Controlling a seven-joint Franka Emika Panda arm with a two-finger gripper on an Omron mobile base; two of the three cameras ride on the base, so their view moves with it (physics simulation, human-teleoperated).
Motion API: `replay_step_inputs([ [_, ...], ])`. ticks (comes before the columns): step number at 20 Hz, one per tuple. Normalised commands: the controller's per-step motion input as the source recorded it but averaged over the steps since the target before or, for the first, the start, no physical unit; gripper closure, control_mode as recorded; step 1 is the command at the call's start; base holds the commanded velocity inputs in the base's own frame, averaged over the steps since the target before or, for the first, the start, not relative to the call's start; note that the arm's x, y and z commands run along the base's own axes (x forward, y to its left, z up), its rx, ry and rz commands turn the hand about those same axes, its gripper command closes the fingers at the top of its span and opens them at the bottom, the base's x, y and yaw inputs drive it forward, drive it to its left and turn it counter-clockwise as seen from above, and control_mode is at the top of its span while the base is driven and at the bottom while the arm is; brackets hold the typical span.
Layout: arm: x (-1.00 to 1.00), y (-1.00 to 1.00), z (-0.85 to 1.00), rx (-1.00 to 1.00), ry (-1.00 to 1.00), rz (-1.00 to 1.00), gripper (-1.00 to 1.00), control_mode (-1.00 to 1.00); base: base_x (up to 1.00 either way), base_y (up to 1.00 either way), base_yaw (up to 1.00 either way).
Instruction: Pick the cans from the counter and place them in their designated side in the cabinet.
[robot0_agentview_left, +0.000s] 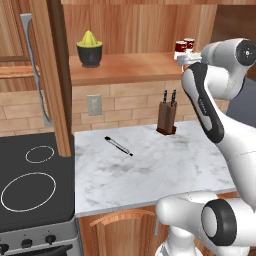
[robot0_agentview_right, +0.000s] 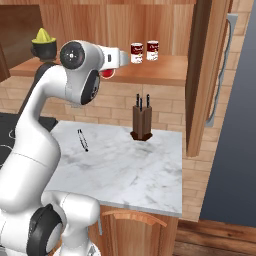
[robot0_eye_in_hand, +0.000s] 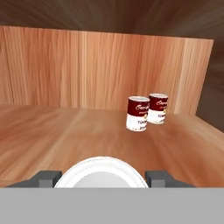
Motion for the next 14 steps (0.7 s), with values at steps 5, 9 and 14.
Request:
replay_step_inputs([
  [5, 0.29, 0.01, 0.02, 0.0, 0.0, 0.0, 1.0, -1.0, 0.0, 0.0, 0.0],
  [9, 0.29, 0.01, 0.03, 0.0, 0.0, 0.0, 1.0, -1.0, 0.0, 0.0, 0.0],
  [14, 0.29, 0.02, 0.02, 0.0, 0.0, 0.0, 1.0, -1.0, 0.0, 0.0, 0.0],
])
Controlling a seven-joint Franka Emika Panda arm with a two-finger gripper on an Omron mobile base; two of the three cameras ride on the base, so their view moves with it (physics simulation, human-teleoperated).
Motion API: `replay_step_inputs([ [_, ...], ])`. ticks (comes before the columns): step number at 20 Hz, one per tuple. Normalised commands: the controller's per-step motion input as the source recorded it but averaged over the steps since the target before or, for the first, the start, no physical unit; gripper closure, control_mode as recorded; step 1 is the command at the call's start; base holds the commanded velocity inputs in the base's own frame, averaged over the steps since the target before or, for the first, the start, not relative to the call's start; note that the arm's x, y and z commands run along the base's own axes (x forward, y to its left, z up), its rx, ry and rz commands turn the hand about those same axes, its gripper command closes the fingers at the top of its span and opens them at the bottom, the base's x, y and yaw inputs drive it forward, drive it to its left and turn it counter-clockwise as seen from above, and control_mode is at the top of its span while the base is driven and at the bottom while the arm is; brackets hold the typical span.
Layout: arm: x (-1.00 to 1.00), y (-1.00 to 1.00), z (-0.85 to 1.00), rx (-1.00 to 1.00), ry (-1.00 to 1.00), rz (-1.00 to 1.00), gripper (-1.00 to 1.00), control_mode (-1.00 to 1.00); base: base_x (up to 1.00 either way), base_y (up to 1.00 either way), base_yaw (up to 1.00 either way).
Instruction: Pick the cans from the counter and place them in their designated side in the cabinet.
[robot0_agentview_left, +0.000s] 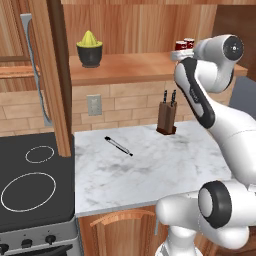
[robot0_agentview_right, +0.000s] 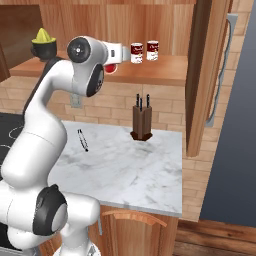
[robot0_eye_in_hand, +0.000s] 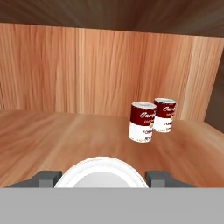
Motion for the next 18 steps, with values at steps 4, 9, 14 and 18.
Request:
replay_step_inputs([
  [4, 0.3, 0.02, 0.0, 0.0, 0.0, 0.0, 1.0, -1.0, 0.0, 0.0, 0.0],
  [9, 0.29, 0.0, 0.0, 0.0, 0.0, 0.0, 1.0, -1.0, 0.0, 0.0, 0.0],
  [14, 0.29, 0.0, 0.0, 0.0, 0.0, 0.0, 1.0, -1.0, 0.0, 0.0, 0.0],
  [18, 0.32, 0.0, 0.0, 0.0, 0.0, 0.0, 1.0, -1.0, 0.0, 0.0, 0.0],
])
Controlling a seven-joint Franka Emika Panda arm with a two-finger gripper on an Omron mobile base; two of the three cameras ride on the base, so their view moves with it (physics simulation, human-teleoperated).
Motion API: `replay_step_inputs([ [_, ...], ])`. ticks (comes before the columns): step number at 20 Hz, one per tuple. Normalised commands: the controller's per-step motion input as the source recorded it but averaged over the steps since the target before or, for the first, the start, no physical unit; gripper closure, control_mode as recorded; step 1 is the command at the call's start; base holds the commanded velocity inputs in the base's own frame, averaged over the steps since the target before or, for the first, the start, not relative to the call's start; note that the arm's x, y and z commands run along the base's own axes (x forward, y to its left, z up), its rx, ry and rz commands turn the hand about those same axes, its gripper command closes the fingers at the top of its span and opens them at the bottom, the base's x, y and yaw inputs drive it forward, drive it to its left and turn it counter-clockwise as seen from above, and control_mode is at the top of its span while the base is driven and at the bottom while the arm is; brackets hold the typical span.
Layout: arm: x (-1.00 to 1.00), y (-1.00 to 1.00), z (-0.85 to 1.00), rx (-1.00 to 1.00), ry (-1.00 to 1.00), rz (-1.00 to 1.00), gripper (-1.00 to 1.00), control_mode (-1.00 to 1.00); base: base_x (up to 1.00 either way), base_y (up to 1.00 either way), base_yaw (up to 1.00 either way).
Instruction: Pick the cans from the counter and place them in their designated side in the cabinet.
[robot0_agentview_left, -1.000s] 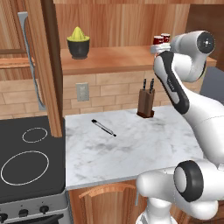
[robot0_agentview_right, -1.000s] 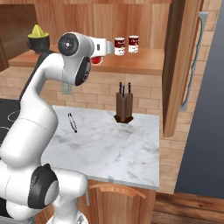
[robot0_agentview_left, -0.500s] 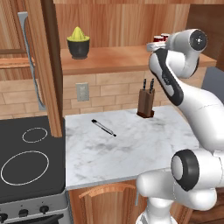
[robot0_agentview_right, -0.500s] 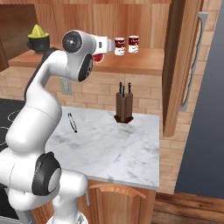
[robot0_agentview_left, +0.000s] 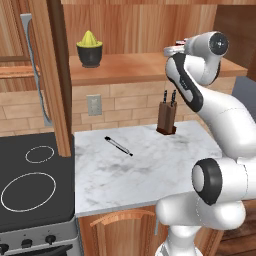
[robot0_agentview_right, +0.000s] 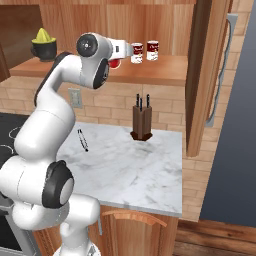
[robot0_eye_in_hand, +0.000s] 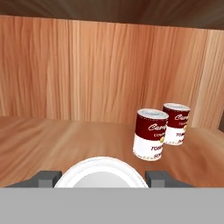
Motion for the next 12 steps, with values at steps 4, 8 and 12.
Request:
replay_step_inputs([
  [4, 0.32, 0.0, 0.0, 0.0, 0.02, 0.0, 1.0, -1.0, 0.0, 0.0, 0.0],
  [8, 0.32, 0.0, 0.0, 0.0, 0.03, 0.0, 1.0, -1.0, 0.0, 0.0, 0.0],
  [12, 0.32, 0.0, 0.0, 0.0, 0.02, 0.0, 1.0, -1.0, 0.0, 0.0, 0.0],
])
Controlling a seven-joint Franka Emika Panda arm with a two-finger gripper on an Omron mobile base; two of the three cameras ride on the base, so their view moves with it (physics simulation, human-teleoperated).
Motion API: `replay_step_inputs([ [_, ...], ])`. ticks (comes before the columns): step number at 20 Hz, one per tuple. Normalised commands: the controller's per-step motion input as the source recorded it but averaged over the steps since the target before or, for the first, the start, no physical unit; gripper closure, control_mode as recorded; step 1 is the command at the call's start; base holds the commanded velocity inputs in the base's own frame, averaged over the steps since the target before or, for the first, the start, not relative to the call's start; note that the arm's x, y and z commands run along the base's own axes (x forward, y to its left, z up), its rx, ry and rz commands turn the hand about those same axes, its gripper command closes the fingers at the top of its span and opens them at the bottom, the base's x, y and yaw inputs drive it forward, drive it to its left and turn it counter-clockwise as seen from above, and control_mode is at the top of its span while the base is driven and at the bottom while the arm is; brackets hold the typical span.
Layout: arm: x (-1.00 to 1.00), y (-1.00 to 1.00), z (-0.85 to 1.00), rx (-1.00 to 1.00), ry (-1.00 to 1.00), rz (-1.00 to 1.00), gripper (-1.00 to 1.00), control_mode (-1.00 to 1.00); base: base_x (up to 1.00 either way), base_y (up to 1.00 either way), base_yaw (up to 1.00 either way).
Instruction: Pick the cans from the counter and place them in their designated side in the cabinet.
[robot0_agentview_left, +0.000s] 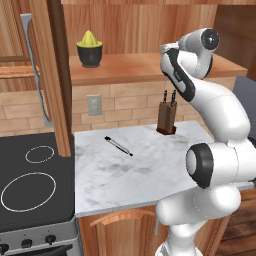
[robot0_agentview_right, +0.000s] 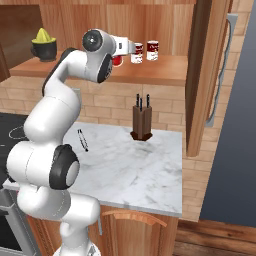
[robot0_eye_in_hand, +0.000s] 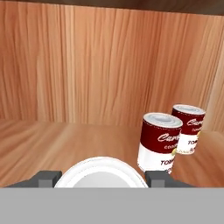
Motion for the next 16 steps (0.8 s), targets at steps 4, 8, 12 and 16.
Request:
replay_step_inputs([
  [4, 0.31, 0.0, 0.0, 0.0, 0.02, 0.0, 1.0, -1.0, 0.0, 0.0, 0.0],
  [8, 0.31, 0.0, -0.01, 0.0, 0.03, 0.0, 1.0, -1.0, 0.0, 0.0, 0.0],
  [12, 0.28, 0.0, -0.05, 0.0, 0.03, 0.0, 1.0, -1.0, 0.0, 0.0, 0.0],
  [16, 0.27, 0.0, -0.08, 0.0, 0.03, 0.0, 1.0, -1.0, 0.0, 0.0, 0.0],
])
